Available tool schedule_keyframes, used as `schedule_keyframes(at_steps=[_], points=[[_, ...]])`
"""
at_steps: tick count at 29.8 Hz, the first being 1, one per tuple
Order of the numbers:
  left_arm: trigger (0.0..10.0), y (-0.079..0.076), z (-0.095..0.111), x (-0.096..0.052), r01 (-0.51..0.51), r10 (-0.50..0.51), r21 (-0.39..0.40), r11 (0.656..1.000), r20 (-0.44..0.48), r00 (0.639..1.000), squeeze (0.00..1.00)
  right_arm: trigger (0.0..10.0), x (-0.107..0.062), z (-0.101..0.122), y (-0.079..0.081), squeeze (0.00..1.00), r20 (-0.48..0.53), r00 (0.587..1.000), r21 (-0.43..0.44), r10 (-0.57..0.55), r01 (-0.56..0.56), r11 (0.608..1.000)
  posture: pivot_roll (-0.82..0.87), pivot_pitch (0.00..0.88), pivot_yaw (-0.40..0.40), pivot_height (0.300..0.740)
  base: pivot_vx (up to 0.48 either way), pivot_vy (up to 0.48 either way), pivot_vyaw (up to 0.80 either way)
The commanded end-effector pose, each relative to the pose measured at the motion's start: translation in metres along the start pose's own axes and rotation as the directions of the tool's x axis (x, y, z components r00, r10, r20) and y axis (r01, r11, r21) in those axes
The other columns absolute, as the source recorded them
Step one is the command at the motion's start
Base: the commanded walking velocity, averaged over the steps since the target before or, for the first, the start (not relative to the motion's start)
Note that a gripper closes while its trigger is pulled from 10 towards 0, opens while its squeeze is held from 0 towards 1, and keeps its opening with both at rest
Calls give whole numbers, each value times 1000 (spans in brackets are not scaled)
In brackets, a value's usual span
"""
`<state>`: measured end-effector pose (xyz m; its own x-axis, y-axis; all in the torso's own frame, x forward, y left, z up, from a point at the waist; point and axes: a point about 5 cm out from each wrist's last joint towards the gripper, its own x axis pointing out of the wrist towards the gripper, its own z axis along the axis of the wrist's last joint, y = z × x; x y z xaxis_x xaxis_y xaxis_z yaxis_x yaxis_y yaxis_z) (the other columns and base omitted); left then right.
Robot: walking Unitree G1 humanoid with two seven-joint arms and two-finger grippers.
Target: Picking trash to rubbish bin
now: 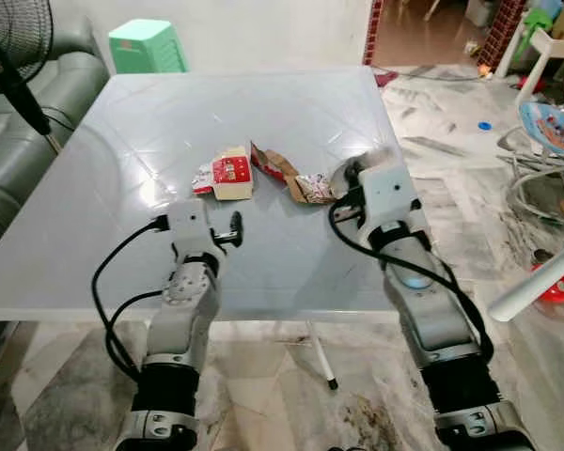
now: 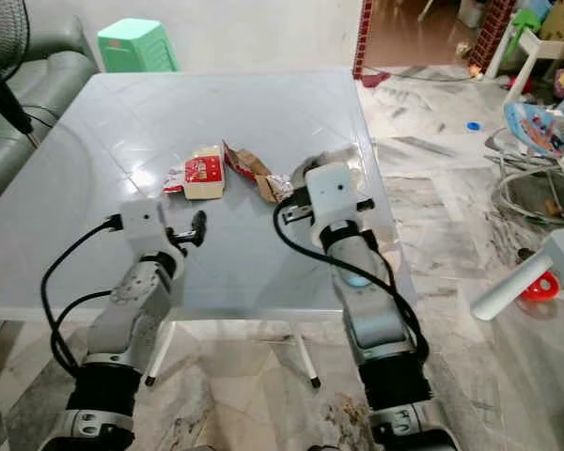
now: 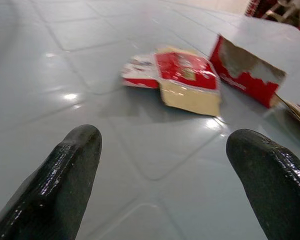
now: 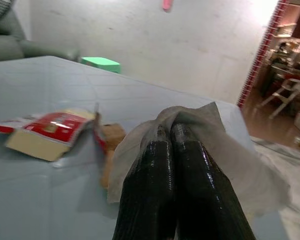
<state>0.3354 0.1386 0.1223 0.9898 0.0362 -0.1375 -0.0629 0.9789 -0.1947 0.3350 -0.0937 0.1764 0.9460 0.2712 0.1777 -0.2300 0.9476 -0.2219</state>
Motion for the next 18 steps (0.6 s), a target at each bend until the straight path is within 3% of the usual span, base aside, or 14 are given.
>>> schedule_keyframes(at_steps=[1,10,18], points=[[10000,1,5,-1,-4,5,-8,1000,24,1000,0,0,1,6,0,0,20,1000,-6,4,-4,1000,22,65,28,740,0,0,0],[10000,1,5,0,0,0,-5,1000,27,1000,0,0,1,6,0,0,21,1000,-6,4,-3,1000,22,64,29,740,247,0,0],[10000,-4,2,-1,19,-19,-18,1000,8,1000,0,0,1,6,0,0,21,1000,-7,4,-4,1000,22,64,26,740,0,0,0]])
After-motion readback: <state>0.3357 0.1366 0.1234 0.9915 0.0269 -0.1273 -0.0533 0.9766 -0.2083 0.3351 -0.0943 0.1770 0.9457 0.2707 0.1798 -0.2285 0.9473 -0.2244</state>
